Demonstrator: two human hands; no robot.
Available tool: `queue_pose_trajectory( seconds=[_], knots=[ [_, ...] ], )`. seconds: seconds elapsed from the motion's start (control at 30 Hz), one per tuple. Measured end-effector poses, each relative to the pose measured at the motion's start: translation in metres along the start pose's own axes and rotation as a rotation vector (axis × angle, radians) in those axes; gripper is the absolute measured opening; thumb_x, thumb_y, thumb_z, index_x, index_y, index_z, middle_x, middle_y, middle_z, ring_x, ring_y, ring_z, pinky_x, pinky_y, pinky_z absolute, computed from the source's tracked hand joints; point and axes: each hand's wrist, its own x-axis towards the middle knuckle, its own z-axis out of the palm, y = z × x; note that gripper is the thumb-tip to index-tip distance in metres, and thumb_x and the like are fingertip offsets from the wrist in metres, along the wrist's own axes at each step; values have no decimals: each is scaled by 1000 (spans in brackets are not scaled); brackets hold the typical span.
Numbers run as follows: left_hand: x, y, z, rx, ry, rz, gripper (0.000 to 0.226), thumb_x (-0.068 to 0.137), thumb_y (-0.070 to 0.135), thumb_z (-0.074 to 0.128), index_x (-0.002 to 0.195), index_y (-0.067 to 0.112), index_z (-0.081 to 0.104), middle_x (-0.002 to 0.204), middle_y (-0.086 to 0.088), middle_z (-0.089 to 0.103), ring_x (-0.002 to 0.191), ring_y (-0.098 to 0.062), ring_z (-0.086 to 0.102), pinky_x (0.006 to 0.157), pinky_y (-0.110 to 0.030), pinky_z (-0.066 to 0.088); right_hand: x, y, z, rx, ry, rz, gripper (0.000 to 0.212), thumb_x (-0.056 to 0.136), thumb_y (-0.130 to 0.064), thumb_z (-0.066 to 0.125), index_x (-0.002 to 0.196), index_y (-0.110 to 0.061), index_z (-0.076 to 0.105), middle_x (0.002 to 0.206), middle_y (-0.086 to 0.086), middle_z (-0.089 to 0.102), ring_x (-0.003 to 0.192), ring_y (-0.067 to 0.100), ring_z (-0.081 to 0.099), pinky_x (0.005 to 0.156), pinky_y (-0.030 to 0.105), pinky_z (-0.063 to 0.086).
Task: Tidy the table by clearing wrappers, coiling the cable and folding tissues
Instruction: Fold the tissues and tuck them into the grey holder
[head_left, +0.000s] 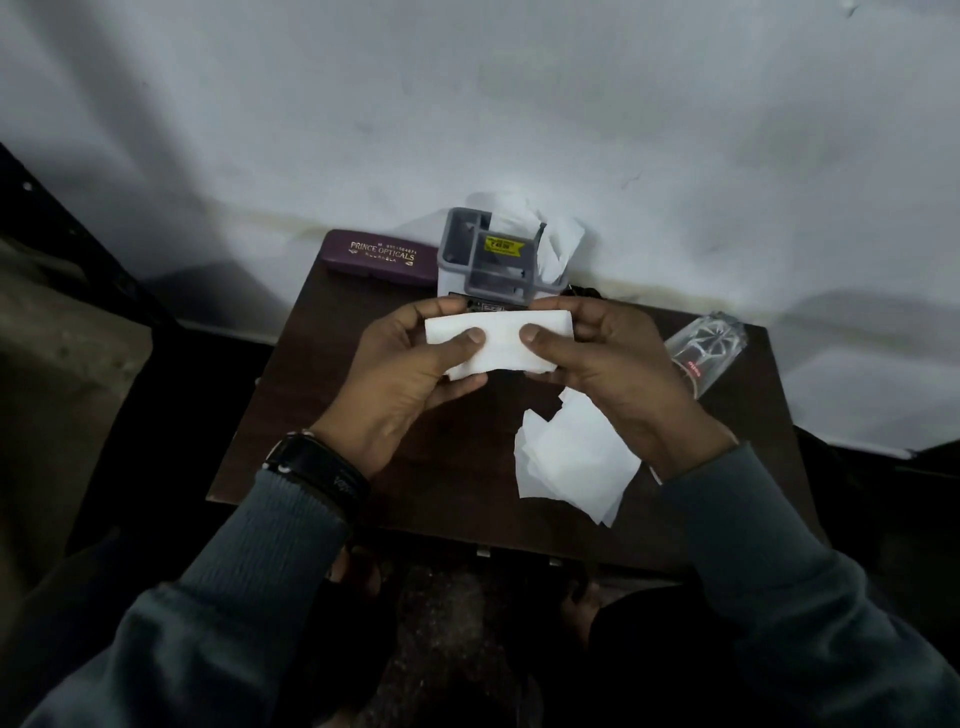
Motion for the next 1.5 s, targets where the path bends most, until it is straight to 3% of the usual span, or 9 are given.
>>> queue_pose_trajectory(
  seconds=[0.2, 0.33, 0.4, 0.5, 0.7, 0.93, 1.03, 1.33, 1.5],
  knots=[
    [4, 5, -10, -78, 103, 34, 27, 89, 3, 75, 111, 14, 63, 107, -15, 78, 87, -22, 78, 76, -32, 64, 32, -41, -16, -454, 174, -395, 22, 82, -15, 80, 92, -33, 75, 89, -8, 76, 81, 11, 76, 76, 39, 64],
    [8, 3, -13, -79, 143, 37, 29, 91, 9, 75, 115, 15, 61, 109, -9, 79, 96, -25, 78, 79, -34, 64, 70, -97, 0, -692, 208, -514, 25, 81, -19, 76, 104, -27, 76, 87, -15, 65, 66, -7, 61, 66, 11, 49],
    [8, 3, -11, -61, 138, 32, 27, 92, 10, 74, 115, 16, 62, 109, -8, 79, 96, -25, 77, 77, -34, 63, 92, -112, 17, -837, 215, -470, 26, 80, -17, 71, 105, -27, 75, 100, -11, 64, 73, -3, 60, 57, 7, 44],
    [7, 3, -11, -50, 108, 35, 18, 93, 12, 73, 105, 21, 62, 109, -6, 79, 92, -23, 74, 77, -35, 61, 115, -116, 39, -892, 159, -337, 29, 81, -6, 66, 106, -17, 75, 108, -1, 66, 73, 15, 73, 62, 19, 61],
    [6, 8, -16, -64, 97, 29, 25, 92, 14, 74, 114, 19, 63, 105, -3, 80, 99, -26, 77, 81, -37, 61, 129, -104, 56, -863, 134, -163, 23, 80, 6, 67, 99, -3, 77, 86, 1, 65, 72, 25, 76, 75, 42, 66],
    [5, 9, -14, -51, 99, 22, 25, 93, 17, 73, 115, 20, 63, 106, -2, 80, 90, -21, 75, 77, -35, 60, 125, -112, 59, -474, 108, -115, 17, 78, 12, 74, 85, -2, 72, 85, 6, 65, 81, 23, 71, 62, 27, 63],
    [4, 9, -14, -43, 95, 14, 22, 93, 17, 73, 113, 21, 63, 107, -1, 80, 89, -18, 74, 77, -34, 59, 128, -109, 58, -347, 99, -49, 31, 82, 17, 70, 112, 21, 63, 82, 9, 57, 74, 19, 67, 61, 28, 64],
    [6, 9, -11, -17, 100, -12, 14, 96, 20, 70, 108, 23, 64, 104, 0, 81, 86, -17, 73, 77, -34, 58, 131, -86, 43, -878, 286, -170, 31, 77, 6, 61, 105, 7, 73, 112, 23, 73, 94, 36, 75, 81, 50, 63],
    [5, 8, -11, 0, 105, -26, 13, 98, 21, 67, 111, 23, 65, 103, 2, 81, 83, -16, 73, 74, -32, 58, 136, -92, 48, -939, 279, -189, 30, 76, 5, 59, 103, 8, 73, 98, 22, 77, 70, 32, 77, 76, 50, 65]
  ],
)
